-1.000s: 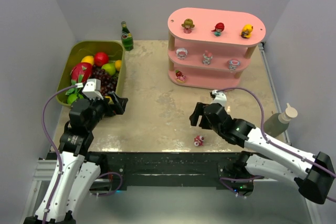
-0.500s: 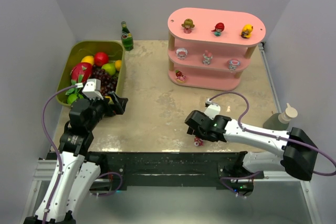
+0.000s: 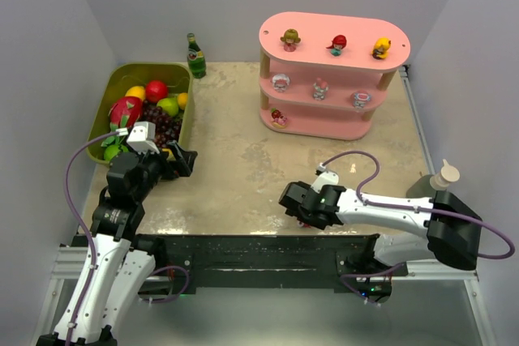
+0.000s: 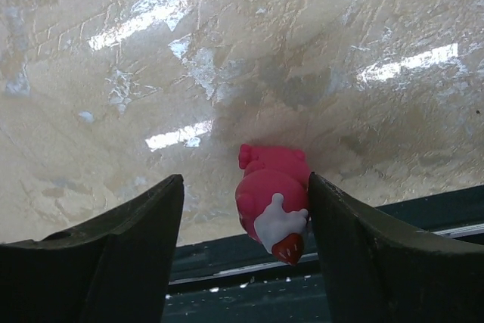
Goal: Place and organize the plastic toys onto the shelf
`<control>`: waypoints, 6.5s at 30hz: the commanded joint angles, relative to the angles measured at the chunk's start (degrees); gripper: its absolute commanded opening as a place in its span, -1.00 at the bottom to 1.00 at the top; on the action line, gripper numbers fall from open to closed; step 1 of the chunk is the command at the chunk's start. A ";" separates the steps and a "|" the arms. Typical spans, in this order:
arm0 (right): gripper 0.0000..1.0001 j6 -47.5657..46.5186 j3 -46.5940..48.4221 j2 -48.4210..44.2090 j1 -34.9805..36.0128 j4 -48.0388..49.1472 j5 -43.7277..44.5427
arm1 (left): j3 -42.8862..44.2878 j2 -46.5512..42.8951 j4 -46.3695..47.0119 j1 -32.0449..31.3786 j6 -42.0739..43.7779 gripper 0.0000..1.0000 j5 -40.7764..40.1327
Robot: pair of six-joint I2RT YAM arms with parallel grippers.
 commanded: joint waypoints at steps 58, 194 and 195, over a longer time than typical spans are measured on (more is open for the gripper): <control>0.86 -58.72 17.41 28.90 -4.53 34.35 0.81 | -0.28 -0.01 0.11 0.35 -0.46 0.99 -0.28; -0.74 -56.50 15.47 36.81 -30.63 64.33 23.93 | -0.55 2.45 0.38 0.27 -0.55 0.99 0.34; -0.71 -55.97 15.30 36.63 -30.63 64.32 24.19 | -0.55 2.45 0.38 0.27 -0.55 0.99 0.34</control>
